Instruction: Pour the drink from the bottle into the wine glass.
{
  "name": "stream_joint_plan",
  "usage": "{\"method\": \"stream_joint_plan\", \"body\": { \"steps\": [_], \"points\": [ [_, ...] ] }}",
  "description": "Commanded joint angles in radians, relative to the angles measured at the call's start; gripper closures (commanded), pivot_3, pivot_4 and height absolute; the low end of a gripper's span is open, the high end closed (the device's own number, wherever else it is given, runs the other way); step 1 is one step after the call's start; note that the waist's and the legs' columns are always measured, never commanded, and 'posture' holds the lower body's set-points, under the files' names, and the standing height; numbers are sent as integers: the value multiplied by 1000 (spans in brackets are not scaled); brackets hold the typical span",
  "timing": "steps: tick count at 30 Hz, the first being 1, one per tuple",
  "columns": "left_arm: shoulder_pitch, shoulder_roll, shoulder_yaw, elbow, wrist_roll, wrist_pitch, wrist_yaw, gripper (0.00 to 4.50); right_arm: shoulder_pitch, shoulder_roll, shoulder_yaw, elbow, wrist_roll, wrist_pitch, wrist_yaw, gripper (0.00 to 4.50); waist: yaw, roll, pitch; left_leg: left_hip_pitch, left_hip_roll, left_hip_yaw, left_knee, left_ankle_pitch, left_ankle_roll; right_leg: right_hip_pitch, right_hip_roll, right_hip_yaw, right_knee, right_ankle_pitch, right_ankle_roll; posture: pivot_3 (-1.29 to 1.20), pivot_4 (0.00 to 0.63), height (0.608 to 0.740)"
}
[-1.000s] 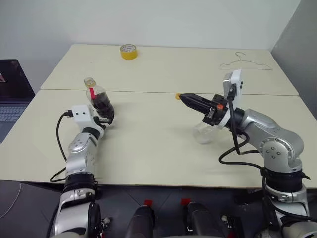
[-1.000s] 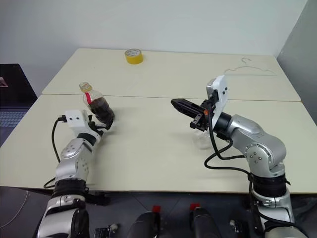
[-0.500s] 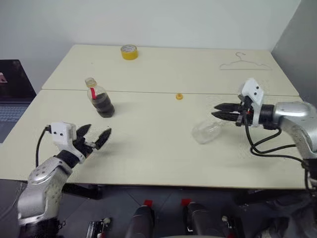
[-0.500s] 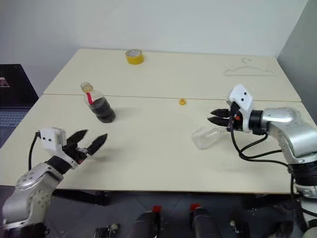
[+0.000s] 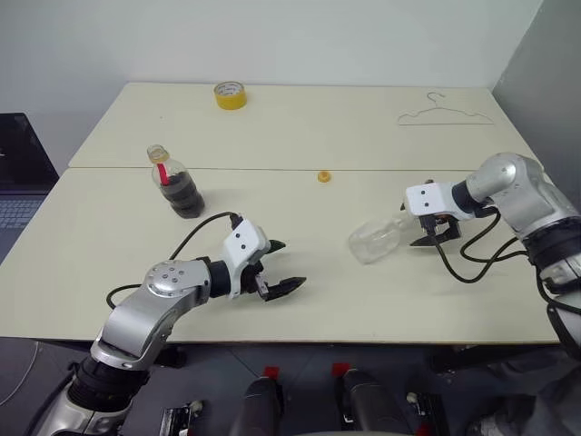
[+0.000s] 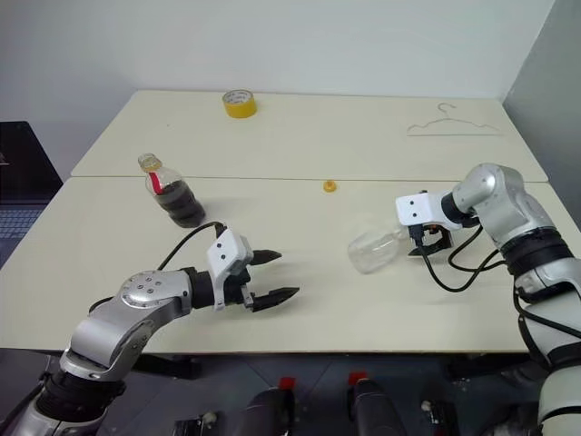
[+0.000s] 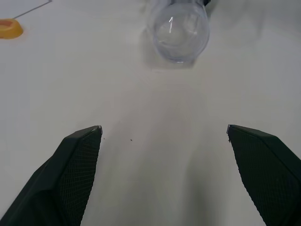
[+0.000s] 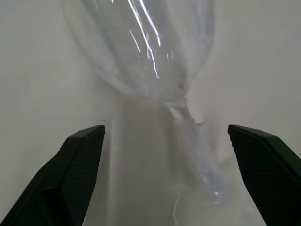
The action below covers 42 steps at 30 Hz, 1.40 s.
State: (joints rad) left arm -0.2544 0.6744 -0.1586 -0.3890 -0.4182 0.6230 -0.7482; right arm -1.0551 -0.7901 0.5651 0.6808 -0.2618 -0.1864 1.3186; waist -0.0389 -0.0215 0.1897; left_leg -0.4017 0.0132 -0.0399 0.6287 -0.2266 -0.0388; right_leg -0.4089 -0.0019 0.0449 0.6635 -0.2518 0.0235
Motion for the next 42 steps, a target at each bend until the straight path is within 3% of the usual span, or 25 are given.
{"method": "stream_joint_plan", "body": {
  "steps": [1,5,7,9,13,17,19,25,29,32,37,42],
  "points": [
    [-3,-15,4,-29,28,-32,13,0,-66,44,-8,84,-52,-74,-23,21,0,0,0,0,0,0,0,0,0,0,0,0,0,0,0,0,150,740],
    [12,-23,11,-25,48,-48,19,0,-87,85,-3,156,-99,-126,-47,21,6,0,0,0,0,0,1,0,0,1,-1,0,0,0,0,0,150,740],
    [18,-24,14,-26,52,-50,17,0,-91,93,-5,172,-108,-144,-30,407,7,0,0,0,0,-1,1,0,0,1,-1,0,0,0,0,0,150,740],
    [22,-26,17,-26,57,-54,17,0,-93,97,-12,181,-116,-156,-29,922,8,0,0,1,0,-1,2,0,0,2,-1,0,1,0,0,0,150,740],
    [27,-32,17,-15,66,-68,17,0,-90,98,-45,163,-105,-164,-43,2442,8,0,0,1,0,-1,2,0,0,2,-1,0,1,0,0,0,150,740],
    [27,-41,19,7,78,-89,15,0,-61,126,-150,114,14,-135,-55,3946,6,0,0,1,0,-1,2,0,0,2,-1,0,2,0,0,0,150,740],
    [27,-44,23,22,83,-100,12,0,-19,145,-220,55,104,-82,-39,4429,5,0,0,1,0,-1,2,0,0,2,-1,0,2,0,0,0,150,740],
    [28,-34,41,71,93,-133,-9,0,157,231,-439,-271,357,238,-154,4425,9,0,0,1,1,-4,2,0,0,3,-2,-1,3,0,0,0,150,740],
    [32,-32,53,85,94,-138,-20,0,268,409,-646,-485,582,487,-427,4425,8,0,0,1,0,-6,3,0,0,3,-2,-1,5,0,0,0,150,740],
    [38,-29,53,93,97,-140,-26,0,376,580,-725,-637,674,571,-642,4425,8,0,0,2,0,-8,4,0,0,2,-2,-2,10,0,-1,0,150,740],
    [32,-35,43,103,103,-140,-38,0,564,743,-608,-761,581,518,-814,4425,7,0,0,3,0,-7,5,0,0,1,-1,-3,15,-5,1,0,150,740],
    [28,-35,45,107,106,-138,-47,0,650,807,-496,-765,499,439,-879,4425,5,0,0,3,0,-5,5,2,-2,0,0,-2,16,-5,2,0,150,740]
  ]
}}
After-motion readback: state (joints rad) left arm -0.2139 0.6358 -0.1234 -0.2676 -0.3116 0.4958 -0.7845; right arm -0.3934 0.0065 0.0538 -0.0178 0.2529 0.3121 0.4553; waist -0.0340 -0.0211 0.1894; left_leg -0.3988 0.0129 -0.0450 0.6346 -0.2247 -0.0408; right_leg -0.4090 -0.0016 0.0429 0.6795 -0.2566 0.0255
